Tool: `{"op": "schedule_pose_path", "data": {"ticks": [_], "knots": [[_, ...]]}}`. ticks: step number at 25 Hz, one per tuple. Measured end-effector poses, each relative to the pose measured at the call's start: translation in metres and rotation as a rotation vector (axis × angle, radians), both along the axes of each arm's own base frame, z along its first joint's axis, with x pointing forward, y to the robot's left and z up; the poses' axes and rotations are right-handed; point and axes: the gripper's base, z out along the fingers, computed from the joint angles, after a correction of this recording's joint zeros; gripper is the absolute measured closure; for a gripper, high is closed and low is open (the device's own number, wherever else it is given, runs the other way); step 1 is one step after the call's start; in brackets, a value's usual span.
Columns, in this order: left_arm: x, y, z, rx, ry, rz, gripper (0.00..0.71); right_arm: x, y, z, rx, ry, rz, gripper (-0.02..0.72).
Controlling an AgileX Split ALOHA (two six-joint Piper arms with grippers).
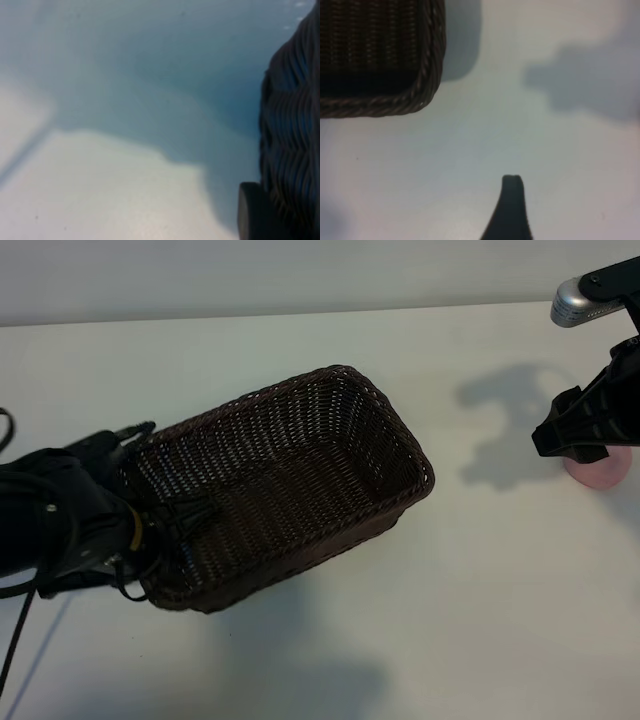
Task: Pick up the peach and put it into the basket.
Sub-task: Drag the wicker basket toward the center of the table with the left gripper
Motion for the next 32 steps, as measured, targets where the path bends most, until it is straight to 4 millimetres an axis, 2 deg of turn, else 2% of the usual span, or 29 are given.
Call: {"op": "schedule_pose_path", "data": {"ticks": [2, 16, 24, 32], "knots": [[-0.001, 0.001, 0.009, -0.009, -0.039, -0.012, 0.549, 0.000, 0.000, 0.000, 0.000, 0.000, 0.000, 0.108], [-0.006, 0.017, 0.060, -0.141, -0.280, -0.030, 0.550, 0.000, 0.000, 0.000, 0.000, 0.000, 0.000, 0.108], [-0.001, 0.012, 0.063, -0.147, -0.315, -0.112, 0.550, 0.000, 0.000, 0.000, 0.000, 0.000, 0.000, 0.109], [0.024, -0.012, 0.062, -0.111, -0.208, -0.297, 0.550, 0.000, 0.000, 0.000, 0.000, 0.001, 0.000, 0.109]]}}
